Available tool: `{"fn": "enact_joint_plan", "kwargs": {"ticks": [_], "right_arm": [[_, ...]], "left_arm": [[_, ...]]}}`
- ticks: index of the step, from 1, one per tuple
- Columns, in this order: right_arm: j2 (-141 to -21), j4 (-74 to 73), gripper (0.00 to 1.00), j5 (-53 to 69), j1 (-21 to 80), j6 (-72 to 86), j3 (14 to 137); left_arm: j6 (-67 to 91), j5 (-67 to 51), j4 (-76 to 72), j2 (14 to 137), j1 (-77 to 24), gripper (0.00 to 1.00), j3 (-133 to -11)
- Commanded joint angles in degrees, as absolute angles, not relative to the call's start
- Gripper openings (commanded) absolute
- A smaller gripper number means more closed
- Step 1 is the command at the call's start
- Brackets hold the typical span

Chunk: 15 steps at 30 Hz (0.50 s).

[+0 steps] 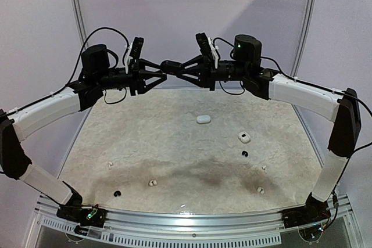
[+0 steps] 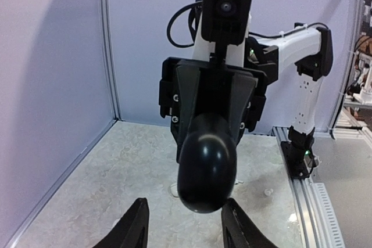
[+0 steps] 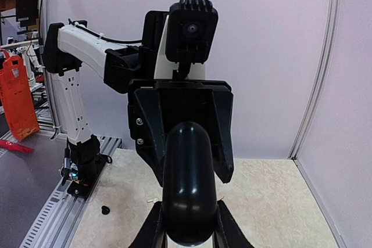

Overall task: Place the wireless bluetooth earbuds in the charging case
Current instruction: Pass from the right arm to the left

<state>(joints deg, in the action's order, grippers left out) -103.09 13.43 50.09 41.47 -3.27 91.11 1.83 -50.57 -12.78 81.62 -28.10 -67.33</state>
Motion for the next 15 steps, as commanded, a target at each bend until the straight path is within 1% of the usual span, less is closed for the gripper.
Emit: {"fn": "enact_joint_plan", "kwargs": {"ticks": [1, 5, 7, 10, 13, 14, 15], "right_arm": [[-103.2, 11.6, 0.0, 49.4, 41.8, -4.6, 92.0], [-103.4, 9.9, 0.0, 48.4, 41.8, -5.9, 92.3], [-103.4, 9.1, 0.0, 48.2, 41.9, -6.6, 92.7], [-103.4, 9.2, 0.0, 48.2, 41.8, -6.8, 92.9], [-103.4, 9.2, 0.0, 47.9, 41.8, -6.6, 93.1], [-103.4, 9.2, 0.0, 47.9, 41.8, -6.5, 93.1], [-103.4, 9.4, 0.0, 47.9, 41.8, -6.4, 93.1]], "left_arm": [[2.2, -51.6, -14.2, 82.5, -28.9, 0.42, -69.0], [2.0, -53.7, -14.7, 82.8, -29.0, 0.46, -69.3], [2.3, -53.8, -15.0, 83.0, -29.1, 0.44, -69.5], [3.0, -53.9, -15.9, 83.3, -29.2, 0.35, -69.6], [3.6, -54.2, -16.3, 83.7, -29.3, 0.23, -69.7], [3.8, -54.4, -16.3, 83.8, -29.3, 0.22, -69.8], [4.1, -54.5, -16.1, 83.9, -29.3, 0.23, -69.8]]}}
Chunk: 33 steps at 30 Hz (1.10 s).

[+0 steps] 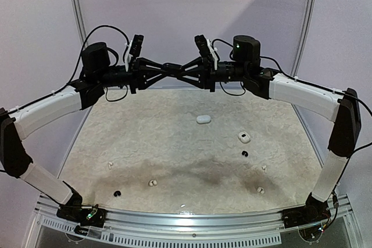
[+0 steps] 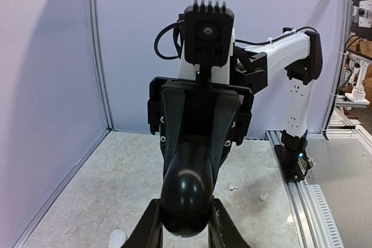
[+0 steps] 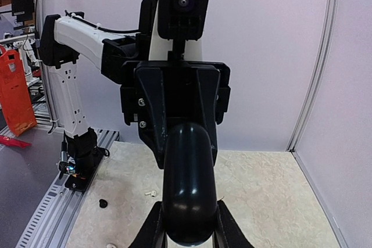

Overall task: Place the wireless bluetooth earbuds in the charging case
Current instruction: Pass from the right arm to the left

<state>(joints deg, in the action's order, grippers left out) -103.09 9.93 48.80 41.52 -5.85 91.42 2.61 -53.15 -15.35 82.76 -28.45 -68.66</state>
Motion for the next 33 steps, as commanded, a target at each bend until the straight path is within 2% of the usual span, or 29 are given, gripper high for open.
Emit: {"fn": "enact_joint_plan", "kwargs": {"ticks": [1, 2, 4, 11, 18, 21, 23, 26, 28, 30, 33], "right_arm": [[-103.4, 9.6, 0.0, 47.8, 41.8, -6.2, 93.0], [-103.4, 9.8, 0.0, 47.7, 41.8, -6.1, 92.9], [-103.4, 10.7, 0.0, 47.7, 41.8, -5.7, 92.8], [-103.4, 11.9, 0.0, 47.9, 41.8, -5.2, 92.8], [-103.5, 11.7, 0.0, 47.7, 41.8, -5.4, 92.6], [-103.5, 11.9, 0.0, 47.7, 41.8, -5.3, 92.6], [-103.6, 11.7, 0.0, 47.3, 41.8, -5.1, 92.6], [-103.6, 11.4, 0.31, 44.6, 41.9, -3.9, 92.6], [-103.4, 11.2, 0.41, 43.2, 41.9, -3.4, 92.5], [-103.4, 11.2, 0.44, 41.6, 41.8, -3.1, 92.7], [-103.9, 11.2, 0.45, 40.8, 41.8, -2.5, 93.0]], "left_arm": [[4.2, -54.5, -16.0, 83.9, -29.3, 0.28, -69.9], [4.3, -54.6, -15.9, 84.0, -29.3, 0.35, -69.9], [4.6, -54.5, -15.7, 84.2, -29.3, 0.41, -69.7], [5.2, -55.2, -15.4, 84.4, -29.3, 0.38, -69.9], [5.1, -55.4, -15.2, 84.4, -29.3, 0.18, -69.9], [5.1, -55.6, -15.2, 84.4, -29.3, 0.03, -69.9], [4.9, -55.4, -15.4, 84.3, -29.3, 0.0, -69.7], [3.4, -54.6, -15.5, 84.0, -29.3, 0.0, -69.4], [0.8, -53.9, -14.8, 83.7, -29.3, 0.0, -69.3], [-1.8, -53.6, -14.0, 83.5, -29.3, 0.0, -69.3], [-4.8, -53.9, -12.8, 83.4, -29.3, 0.0, -69.6]]}}
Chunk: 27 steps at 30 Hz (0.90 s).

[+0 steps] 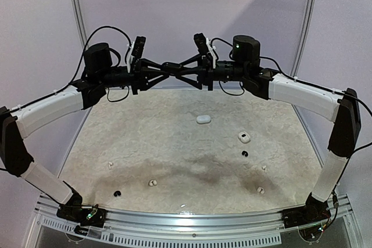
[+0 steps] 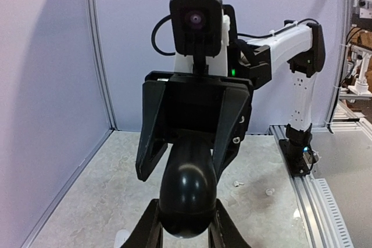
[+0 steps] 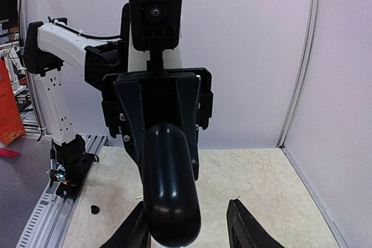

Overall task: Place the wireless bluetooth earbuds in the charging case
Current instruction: Pass from the right arm to the left, then open the charging case at the center of the board.

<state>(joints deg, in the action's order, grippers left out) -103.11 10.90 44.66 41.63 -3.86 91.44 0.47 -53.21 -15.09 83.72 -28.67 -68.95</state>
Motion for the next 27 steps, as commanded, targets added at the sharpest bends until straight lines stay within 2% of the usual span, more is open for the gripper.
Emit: {"fn": "enact_joint_plan", "kwargs": {"ticks": [1, 10, 27], "right_arm": [[-104.3, 11.3, 0.44, 40.5, 41.8, -2.4, 93.1], [-105.4, 9.6, 0.41, 39.7, 41.8, -0.9, 95.2], [-105.8, 9.9, 0.41, 40.4, 41.8, 2.1, 95.9]], "left_arm": [[-5.7, -54.0, -12.4, 83.4, -29.4, 0.0, -69.6], [-22.1, -52.6, -1.1, 82.2, -30.0, 0.0, -70.4], [-32.5, -51.9, 7.4, 80.9, -30.1, 0.0, -69.8]]}}
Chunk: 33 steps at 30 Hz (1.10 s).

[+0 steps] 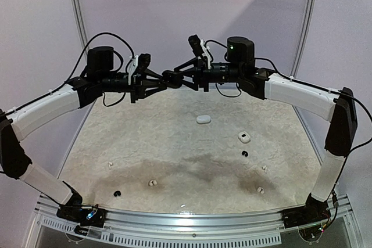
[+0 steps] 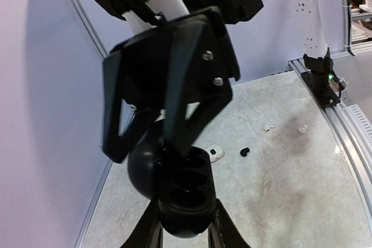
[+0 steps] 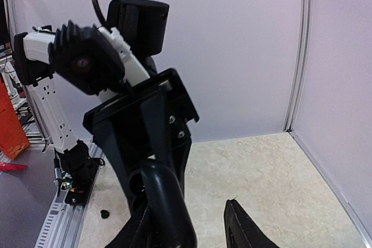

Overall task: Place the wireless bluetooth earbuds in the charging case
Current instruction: Open the charging case at the center of the board.

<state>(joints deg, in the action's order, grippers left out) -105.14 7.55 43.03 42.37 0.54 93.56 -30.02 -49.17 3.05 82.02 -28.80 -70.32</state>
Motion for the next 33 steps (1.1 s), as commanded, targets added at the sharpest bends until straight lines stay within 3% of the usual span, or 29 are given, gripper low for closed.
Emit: {"fn": "enact_joint_plan", "kwargs": {"ticks": [1, 9, 17, 27, 33], "right_arm": [[-105.9, 9.9, 0.41, 40.4, 41.9, 2.3, 95.9], [-106.1, 7.6, 0.43, 40.0, 41.9, 2.0, 95.4], [-105.9, 6.0, 0.51, 41.8, 41.9, 3.7, 96.9], [-105.2, 4.7, 0.65, 43.2, 41.8, 7.2, 98.9], [-101.6, 0.1, 0.68, 36.0, 38.9, 10.6, 99.1]], "left_arm": [[-32.6, -51.9, 7.4, 80.8, -30.1, 0.0, -69.6], [-26.8, -53.1, 2.8, 80.2, -30.2, 0.0, -67.8], [-6.2, -51.6, -10.2, 80.1, -29.8, 0.0, -62.3], [0.4, -48.4, -13.5, 79.1, -29.8, 0.0, -58.6], [2.9, -46.2, -15.8, 78.1, -29.4, 0.0, -56.3]]}}
